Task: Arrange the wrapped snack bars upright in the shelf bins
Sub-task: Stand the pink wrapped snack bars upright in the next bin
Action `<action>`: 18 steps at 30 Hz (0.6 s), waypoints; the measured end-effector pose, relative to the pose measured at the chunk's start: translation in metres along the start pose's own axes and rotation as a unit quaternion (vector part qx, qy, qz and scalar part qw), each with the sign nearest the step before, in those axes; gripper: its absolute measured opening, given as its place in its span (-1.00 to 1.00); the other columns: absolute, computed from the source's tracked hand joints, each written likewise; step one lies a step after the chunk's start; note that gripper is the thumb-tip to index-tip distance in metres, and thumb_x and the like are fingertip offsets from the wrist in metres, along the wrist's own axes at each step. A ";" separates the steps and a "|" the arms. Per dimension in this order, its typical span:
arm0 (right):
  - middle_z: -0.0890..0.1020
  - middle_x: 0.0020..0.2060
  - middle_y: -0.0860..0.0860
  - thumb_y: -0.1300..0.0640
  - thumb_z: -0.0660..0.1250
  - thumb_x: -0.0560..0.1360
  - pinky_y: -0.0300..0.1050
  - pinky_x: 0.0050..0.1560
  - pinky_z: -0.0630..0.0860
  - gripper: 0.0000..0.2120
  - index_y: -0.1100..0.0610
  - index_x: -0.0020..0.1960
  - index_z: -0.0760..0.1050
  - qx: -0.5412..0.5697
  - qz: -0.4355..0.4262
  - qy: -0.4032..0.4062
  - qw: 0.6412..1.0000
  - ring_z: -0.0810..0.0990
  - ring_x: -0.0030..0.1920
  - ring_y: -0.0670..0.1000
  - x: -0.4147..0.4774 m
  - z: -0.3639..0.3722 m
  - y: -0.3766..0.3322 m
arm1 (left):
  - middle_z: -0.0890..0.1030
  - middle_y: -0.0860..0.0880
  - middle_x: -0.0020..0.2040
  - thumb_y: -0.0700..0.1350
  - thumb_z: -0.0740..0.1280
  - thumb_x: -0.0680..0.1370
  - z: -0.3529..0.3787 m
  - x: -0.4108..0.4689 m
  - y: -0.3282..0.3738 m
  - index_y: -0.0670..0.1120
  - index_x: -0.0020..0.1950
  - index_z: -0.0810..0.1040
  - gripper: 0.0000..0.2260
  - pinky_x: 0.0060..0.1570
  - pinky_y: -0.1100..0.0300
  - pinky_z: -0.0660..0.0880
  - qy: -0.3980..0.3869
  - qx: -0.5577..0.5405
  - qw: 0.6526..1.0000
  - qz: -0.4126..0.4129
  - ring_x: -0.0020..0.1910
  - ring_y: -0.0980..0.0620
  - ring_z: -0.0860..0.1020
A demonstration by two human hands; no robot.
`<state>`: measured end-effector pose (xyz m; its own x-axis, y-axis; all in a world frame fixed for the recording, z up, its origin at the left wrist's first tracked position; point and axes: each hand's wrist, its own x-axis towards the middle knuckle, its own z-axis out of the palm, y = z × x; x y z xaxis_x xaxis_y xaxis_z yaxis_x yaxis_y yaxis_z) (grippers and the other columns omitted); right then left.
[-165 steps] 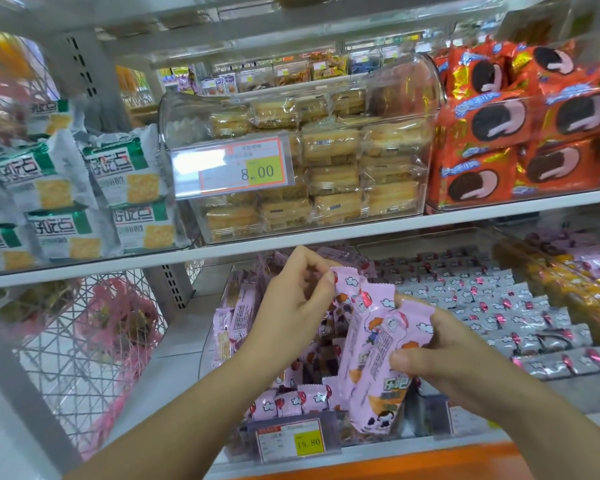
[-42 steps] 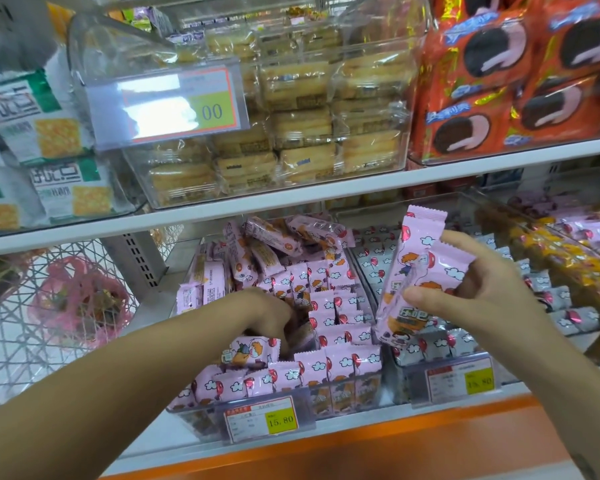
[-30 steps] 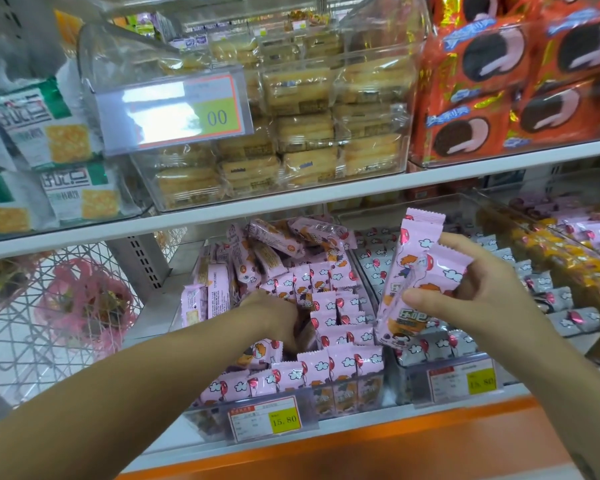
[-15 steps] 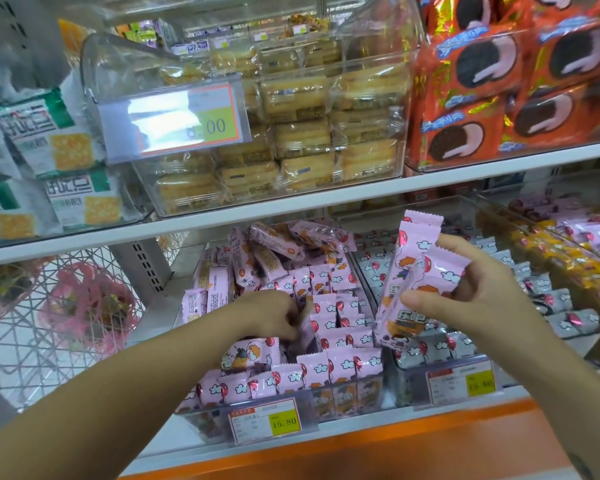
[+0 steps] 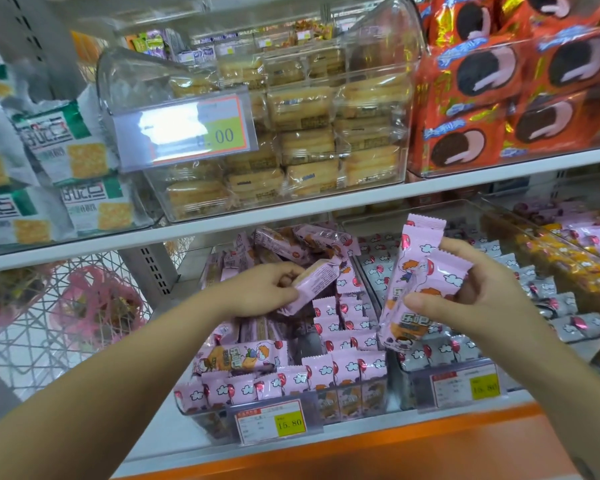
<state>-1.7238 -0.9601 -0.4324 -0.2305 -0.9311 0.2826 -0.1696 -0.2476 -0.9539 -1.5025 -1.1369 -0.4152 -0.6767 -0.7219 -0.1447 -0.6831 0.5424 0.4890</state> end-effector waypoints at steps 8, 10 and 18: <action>0.68 0.00 0.01 -0.35 0.56 -0.05 0.18 0.03 0.58 -0.11 -0.16 0.24 0.44 0.006 -0.001 0.000 1.000 0.67 -0.04 0.09 -0.001 -0.001 -0.001 | 0.58 -0.10 0.06 -0.11 0.16 0.63 -0.023 -0.028 -0.001 -0.01 0.32 0.45 -0.74 -0.24 0.28 0.59 0.083 -0.127 0.986 -0.063 -0.28 0.06 0.62; 0.67 0.02 0.01 -0.35 0.56 -0.04 0.19 0.04 0.58 -0.10 -0.16 0.25 0.44 0.004 0.003 0.000 1.000 0.67 -0.03 0.08 -0.001 0.000 -0.001 | 0.56 -0.01 -0.01 -0.09 0.16 0.63 -0.027 -0.032 0.002 -0.01 0.19 0.52 -0.80 -0.40 0.40 0.48 0.101 -0.146 0.981 -0.078 -0.45 0.19 0.56; 0.63 0.10 -0.03 -0.37 0.55 -0.03 0.14 0.04 0.58 -0.09 -0.14 0.26 0.44 -0.002 -0.003 -0.002 1.000 0.66 0.01 0.05 0.000 0.002 -0.001 | 0.54 -0.02 -0.08 0.16 0.13 0.59 -0.018 -0.017 0.016 -0.02 0.27 0.48 -0.63 -0.07 0.21 0.58 0.096 -0.062 0.986 -0.119 -0.25 0.09 0.65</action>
<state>-1.7215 -0.9607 -0.4317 -0.2255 -0.9308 0.2878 -0.1757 -0.2517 -0.9517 -1.4968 -1.1239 -0.3891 -0.4285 -0.8971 -0.1076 -0.7695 0.2999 0.5638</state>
